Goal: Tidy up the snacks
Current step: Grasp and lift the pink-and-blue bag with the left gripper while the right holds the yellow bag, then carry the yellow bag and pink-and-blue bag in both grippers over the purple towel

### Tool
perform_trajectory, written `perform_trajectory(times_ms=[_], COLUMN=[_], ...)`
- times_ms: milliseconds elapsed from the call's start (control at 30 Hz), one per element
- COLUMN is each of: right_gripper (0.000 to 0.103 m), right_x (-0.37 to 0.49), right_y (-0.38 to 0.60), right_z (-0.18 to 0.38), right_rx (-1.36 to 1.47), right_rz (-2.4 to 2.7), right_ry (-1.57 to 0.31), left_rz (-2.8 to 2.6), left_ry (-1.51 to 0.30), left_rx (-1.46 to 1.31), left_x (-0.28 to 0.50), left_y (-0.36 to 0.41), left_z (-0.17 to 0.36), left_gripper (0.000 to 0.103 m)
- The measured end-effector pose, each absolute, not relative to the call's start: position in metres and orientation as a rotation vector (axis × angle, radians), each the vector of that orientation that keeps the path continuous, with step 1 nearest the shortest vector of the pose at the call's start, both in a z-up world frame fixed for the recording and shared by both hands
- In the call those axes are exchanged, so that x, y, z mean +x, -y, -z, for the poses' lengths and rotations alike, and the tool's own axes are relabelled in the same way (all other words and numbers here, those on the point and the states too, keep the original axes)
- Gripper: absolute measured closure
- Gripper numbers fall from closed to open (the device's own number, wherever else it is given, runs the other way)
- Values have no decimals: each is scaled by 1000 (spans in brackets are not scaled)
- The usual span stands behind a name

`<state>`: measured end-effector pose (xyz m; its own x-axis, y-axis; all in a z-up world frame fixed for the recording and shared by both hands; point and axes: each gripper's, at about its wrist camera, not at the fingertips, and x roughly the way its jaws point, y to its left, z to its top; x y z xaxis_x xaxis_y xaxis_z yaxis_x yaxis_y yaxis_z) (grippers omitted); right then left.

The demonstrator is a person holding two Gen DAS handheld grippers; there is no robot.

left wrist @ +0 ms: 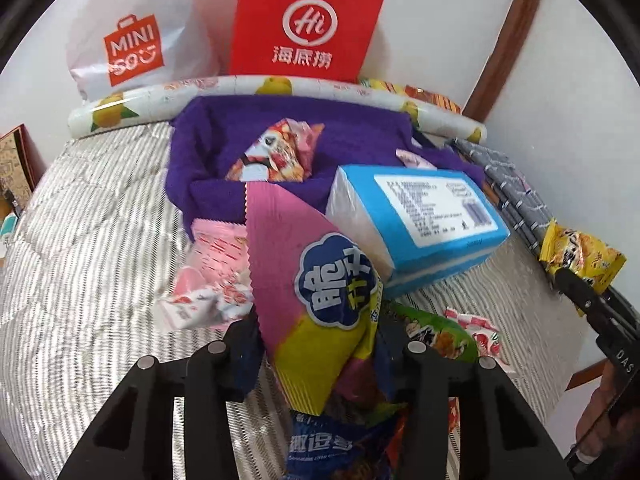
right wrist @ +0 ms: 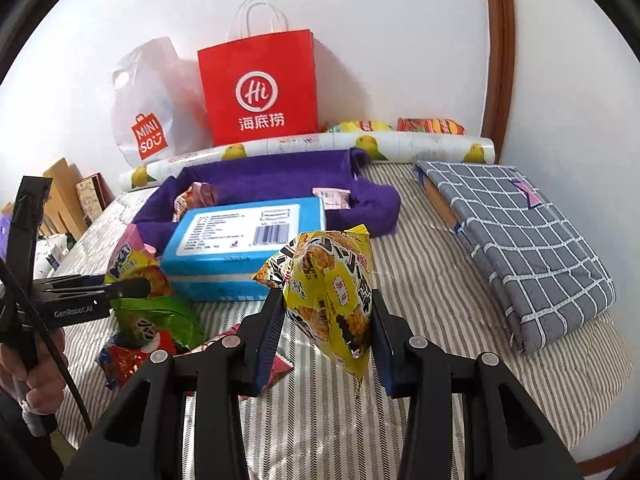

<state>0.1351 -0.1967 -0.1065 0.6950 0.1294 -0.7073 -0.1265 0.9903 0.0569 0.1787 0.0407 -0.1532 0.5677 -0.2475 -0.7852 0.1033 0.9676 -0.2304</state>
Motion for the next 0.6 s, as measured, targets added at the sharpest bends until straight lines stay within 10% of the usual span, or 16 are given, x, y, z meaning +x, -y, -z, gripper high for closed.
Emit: perform_trajectory(times_ms=[600], right_gripper=[62], right_x=[134], right_y=[179], right_z=[81], right_rx=[14], right_rz=[-225], right_ry=[-747], left_rz=[208], left_ry=[-824], left_rx=[-165], left_x=[156], left_y=[-49], left_z=[72], left_gripper=[61])
